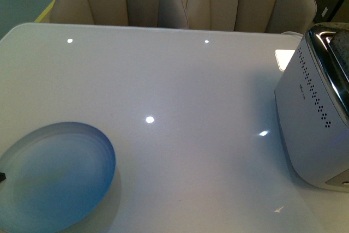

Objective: Left arm holds plate, right arm toasts bread

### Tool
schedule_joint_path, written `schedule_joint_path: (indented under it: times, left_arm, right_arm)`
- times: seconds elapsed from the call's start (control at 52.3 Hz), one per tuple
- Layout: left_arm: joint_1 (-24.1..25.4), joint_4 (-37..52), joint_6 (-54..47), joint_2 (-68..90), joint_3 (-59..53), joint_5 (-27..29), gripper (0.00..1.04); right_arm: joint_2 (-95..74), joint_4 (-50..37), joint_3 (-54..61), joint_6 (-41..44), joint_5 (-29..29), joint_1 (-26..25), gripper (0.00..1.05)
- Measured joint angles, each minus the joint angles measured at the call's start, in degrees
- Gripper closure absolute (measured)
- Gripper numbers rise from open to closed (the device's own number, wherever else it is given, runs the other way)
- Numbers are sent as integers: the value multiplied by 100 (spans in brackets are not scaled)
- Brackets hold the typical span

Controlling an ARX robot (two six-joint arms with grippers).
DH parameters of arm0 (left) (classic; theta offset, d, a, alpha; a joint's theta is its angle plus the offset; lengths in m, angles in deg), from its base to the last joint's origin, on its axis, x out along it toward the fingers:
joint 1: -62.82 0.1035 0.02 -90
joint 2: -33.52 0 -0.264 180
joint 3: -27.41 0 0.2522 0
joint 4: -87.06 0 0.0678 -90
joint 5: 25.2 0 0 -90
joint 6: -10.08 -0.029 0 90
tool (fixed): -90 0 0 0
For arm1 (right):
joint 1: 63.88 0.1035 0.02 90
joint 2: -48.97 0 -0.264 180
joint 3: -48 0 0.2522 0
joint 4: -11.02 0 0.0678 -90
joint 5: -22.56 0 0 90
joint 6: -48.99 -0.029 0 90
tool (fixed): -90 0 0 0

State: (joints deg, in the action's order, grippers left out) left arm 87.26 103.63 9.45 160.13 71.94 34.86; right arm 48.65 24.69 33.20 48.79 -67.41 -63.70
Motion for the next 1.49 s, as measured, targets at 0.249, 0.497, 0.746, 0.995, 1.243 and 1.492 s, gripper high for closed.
schedule_joint_path:
  times: [0.249, 0.497, 0.746, 0.995, 1.243, 1.492]
  left_arm:
    - [11, 240, -216, 444, 367, -66, 101]
    - [63, 579, -249, 774, 557, -153, 93]
    - [70, 616, -219, 769, 566, -245, 58]
    - [35, 981, 87, 109, 380, -142, 19]
    - [-592, 1064, 308, -1808, -221, 647, 7]
    - [-1493, -269, 372, -4225, -291, 1523, 7]
  right_arm:
    - [0, 0, 0, 2, -2, 0, 9]
    - [0, 0, 0, 0, -2, 0, 9]
    - [0, 0, 0, 0, -2, 0, 9]
    - [0, 0, 0, 2, -2, 0, 9]
    - [0, 0, 0, 2, -2, 0, 9]
    - [0, 0, 0, 0, -2, 0, 9]
